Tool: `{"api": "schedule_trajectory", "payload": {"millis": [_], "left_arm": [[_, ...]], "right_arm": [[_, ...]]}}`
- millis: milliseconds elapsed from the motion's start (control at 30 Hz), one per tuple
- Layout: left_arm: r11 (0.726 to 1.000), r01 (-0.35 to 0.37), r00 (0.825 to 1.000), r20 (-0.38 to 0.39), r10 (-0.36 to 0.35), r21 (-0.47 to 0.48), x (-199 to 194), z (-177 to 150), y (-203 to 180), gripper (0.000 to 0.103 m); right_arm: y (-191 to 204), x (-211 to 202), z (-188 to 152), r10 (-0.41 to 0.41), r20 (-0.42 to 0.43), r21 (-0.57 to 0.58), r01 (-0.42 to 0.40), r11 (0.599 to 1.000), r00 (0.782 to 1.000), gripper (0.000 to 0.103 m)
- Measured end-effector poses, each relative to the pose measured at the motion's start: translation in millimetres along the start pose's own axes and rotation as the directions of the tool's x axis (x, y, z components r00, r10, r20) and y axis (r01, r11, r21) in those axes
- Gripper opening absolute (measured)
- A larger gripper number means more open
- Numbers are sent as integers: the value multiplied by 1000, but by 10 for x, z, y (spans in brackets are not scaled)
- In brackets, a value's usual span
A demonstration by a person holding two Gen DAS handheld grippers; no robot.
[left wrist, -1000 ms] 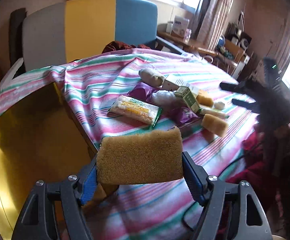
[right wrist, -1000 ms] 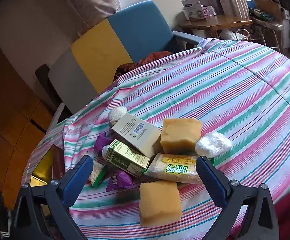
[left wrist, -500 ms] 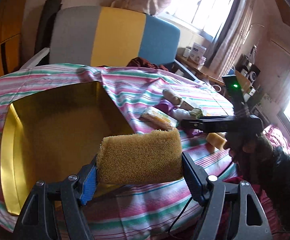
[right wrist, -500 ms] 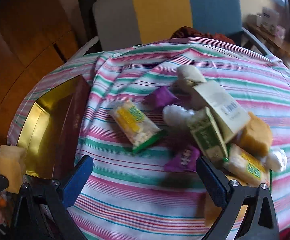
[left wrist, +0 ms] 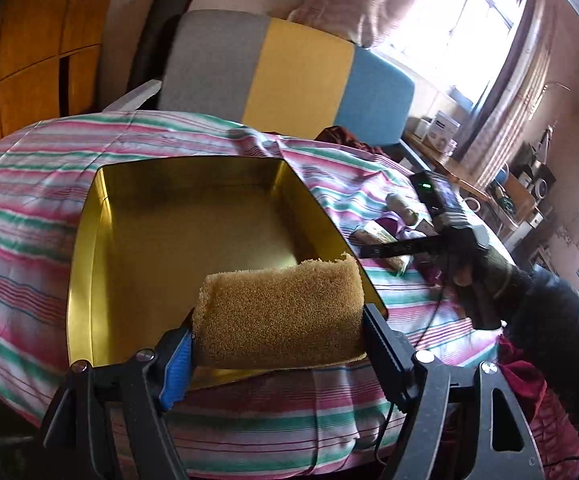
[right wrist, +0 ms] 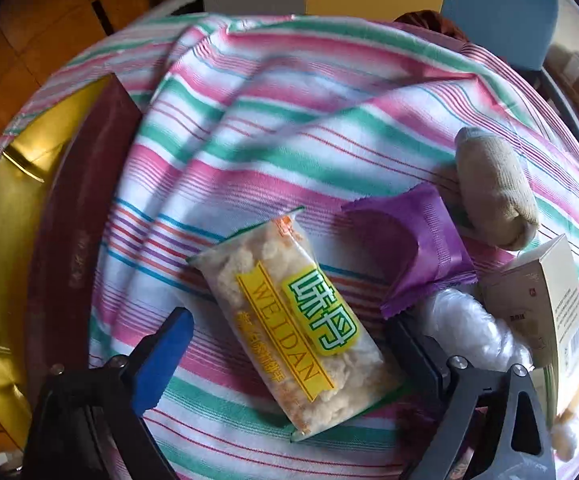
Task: Organize objects
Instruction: 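Carry the sponge over the gold tin with the left gripper and release it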
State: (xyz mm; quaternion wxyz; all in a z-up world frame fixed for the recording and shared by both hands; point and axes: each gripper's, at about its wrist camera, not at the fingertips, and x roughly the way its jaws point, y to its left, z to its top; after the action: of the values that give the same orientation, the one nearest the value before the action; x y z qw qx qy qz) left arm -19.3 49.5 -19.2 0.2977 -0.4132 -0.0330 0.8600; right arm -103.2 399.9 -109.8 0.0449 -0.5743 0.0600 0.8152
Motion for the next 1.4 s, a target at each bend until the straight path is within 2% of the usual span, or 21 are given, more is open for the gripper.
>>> {"api": "schedule_trajectory", "payload": {"millis": [67,133,167,467,667,833,1233,1400], "left_arm": [[1000,-11,1000,0,11,-9,12,5,26,76],[1000,-28,1000,-1,28,-8,6,14,33,76],[999,-46,999,-1,46,-8,6,17,30,76],[990,-139,990,5,139,-5,-35,51,9,76],[973,-228,973,31,228,24,-84,63,-37,76],[964,-263,965,13,263,26,-36,82,23,76],[963,-269,962,-47,270,14,230,296,321,76],[973,-219,971,-114,210,-71,432,584,697,76]], "right_arm": [[37,-89,-71,3,13,-15,-3,1000,1000,64],[80,-172,-196,13,16,-31,-12,999,1000,50],[102,-205,-280,20,17,-42,-19,999,1000,49],[39,-467,-1009,88,91,-30,-86,996,992,50],[-16,-485,-1017,97,114,-46,-92,995,989,50],[12,-496,-1089,94,140,-48,-88,995,986,50],[34,-503,-1107,81,169,-41,-75,996,982,50],[42,-495,-1115,70,181,-30,-66,997,981,50]]}}
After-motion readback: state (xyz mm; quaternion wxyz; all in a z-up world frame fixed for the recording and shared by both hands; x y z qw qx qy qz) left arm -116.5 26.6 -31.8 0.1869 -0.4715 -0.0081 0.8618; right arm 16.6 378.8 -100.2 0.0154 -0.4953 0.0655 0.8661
